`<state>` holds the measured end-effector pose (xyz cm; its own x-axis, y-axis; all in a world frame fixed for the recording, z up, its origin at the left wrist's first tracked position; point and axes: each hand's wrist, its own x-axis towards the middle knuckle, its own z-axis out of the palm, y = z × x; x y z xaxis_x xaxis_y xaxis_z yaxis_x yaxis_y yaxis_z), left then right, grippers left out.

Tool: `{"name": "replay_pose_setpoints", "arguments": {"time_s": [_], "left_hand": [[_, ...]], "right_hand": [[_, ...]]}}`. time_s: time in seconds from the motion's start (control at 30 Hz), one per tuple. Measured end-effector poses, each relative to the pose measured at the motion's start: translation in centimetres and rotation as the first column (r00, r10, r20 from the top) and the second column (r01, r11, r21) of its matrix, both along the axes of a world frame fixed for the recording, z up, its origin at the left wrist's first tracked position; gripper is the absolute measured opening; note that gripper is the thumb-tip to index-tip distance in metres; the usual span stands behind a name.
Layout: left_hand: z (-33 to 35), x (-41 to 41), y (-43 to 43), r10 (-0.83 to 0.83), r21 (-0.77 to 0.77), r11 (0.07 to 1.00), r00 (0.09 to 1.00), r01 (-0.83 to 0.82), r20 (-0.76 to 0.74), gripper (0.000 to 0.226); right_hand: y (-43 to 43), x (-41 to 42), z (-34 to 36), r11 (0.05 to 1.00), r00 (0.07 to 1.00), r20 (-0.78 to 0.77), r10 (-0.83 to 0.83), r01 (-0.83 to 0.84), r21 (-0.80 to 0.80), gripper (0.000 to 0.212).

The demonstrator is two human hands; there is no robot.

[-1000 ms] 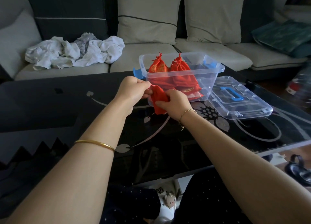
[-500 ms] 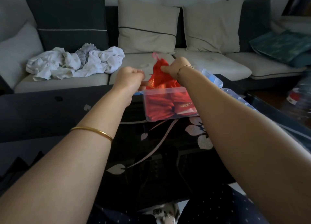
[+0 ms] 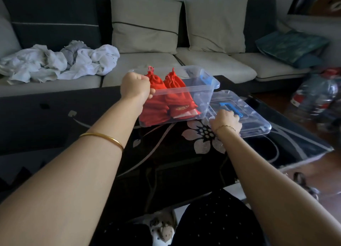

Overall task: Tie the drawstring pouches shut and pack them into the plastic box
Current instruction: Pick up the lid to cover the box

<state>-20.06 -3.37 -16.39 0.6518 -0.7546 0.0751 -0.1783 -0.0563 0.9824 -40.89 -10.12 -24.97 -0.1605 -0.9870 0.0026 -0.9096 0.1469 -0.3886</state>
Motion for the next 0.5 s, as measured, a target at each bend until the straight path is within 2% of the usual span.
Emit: {"name": "replay_pose_setpoints", "arguments": {"time_s": [0.13,0.23,0.33,0.43,0.5], "left_hand": [[0.0,-0.7,-0.2,0.006,-0.006,1.000,1.000,-0.006,0.016,0.015],[0.2,-0.8,0.0,0.020,-0.021,1.000,0.999,-0.019,0.040,0.015],[0.4,-0.8,0.0,0.043,-0.040,0.998,0.997,-0.041,0.067,0.017],[0.9,-0.7,-0.1,0.098,-0.072,0.993,0.988,-0.090,0.115,0.022],[1.3,-0.6,-0.1,0.150,-0.093,0.986,0.975,-0.137,0.163,0.028]], "right_hand": [[-0.2,0.1,-1.6,0.998,0.974,-0.218,0.060,-0.061,0.001,0.035],[-0.6,-0.2,-1.8,0.996,0.963,-0.261,0.071,-0.081,-0.025,0.034],[-1.0,-1.0,-1.3,0.996,0.981,-0.191,0.018,-0.034,-0.083,0.035],[-1.9,-1.9,1.1,0.972,0.994,-0.041,-0.104,0.093,-0.218,0.035],[-2.5,-2.2,3.5,0.943,0.991,0.062,-0.118,0.132,-0.305,0.031]]}}
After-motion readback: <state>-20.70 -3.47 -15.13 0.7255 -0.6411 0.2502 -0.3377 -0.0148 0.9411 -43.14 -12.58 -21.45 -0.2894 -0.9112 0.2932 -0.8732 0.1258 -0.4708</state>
